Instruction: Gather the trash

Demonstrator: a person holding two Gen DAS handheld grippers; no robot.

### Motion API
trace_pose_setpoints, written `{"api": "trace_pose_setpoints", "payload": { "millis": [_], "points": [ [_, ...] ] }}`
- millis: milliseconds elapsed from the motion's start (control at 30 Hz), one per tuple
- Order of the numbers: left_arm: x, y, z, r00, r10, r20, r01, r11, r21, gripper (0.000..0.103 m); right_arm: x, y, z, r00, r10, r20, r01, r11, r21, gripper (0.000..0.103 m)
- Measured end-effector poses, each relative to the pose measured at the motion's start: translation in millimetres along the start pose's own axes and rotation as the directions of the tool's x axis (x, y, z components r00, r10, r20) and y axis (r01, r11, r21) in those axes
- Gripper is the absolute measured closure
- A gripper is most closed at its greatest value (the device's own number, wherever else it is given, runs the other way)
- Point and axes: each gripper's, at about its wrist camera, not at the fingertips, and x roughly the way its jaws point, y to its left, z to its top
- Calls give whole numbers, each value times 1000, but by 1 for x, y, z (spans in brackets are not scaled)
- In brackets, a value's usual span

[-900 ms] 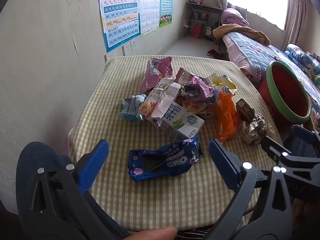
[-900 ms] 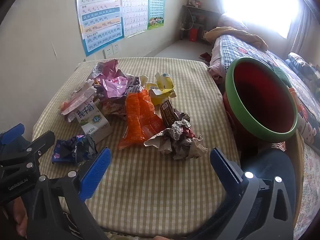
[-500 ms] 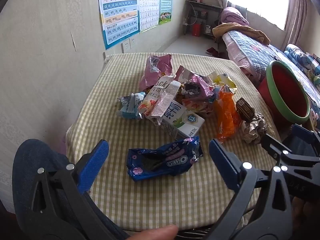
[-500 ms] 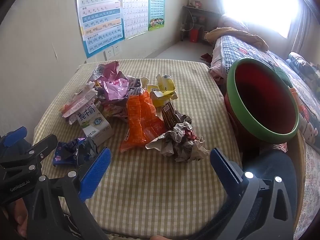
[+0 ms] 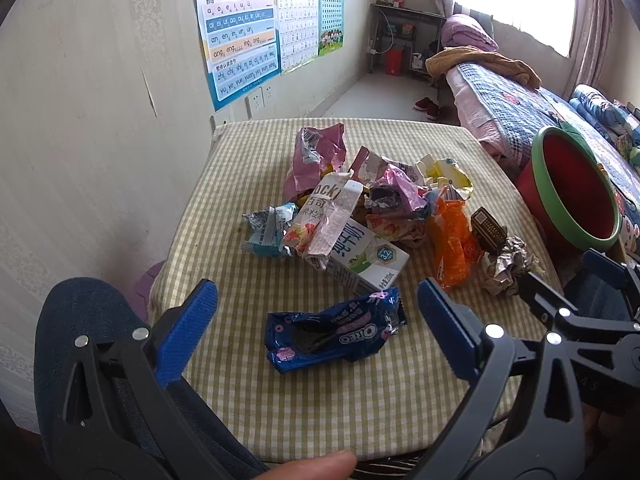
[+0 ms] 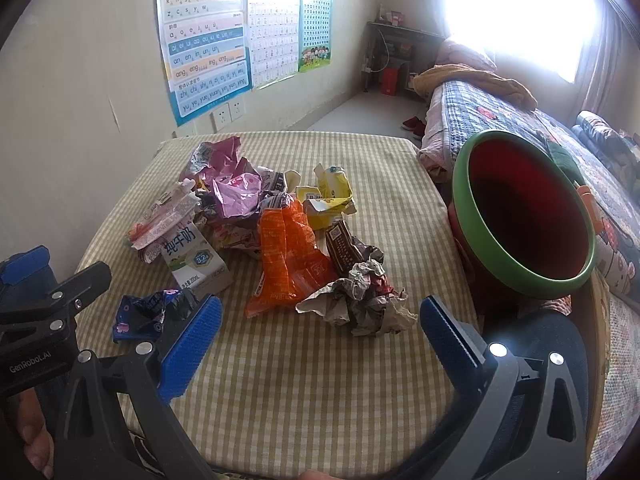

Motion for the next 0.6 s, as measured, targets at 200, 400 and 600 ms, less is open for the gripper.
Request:
{"api": "trace_pose_setpoints", "payload": {
  "millis": [200,400,600],
  "points": [
    [10,11,-8,999,-33,-35,31,999,-41,5,4,-1,-2,1000,4,-14,-4,1000,10,7],
    [13,15,-9,998,-50,-30,48,996,-72,5,9,-3,-3,999,7,-36,-6,1000,28,7],
    [16,13,-10,998,-61,-28,59,996,-70,5,11,-3,-5,999,4,-48,-3,1000,25,7]
  ]
}}
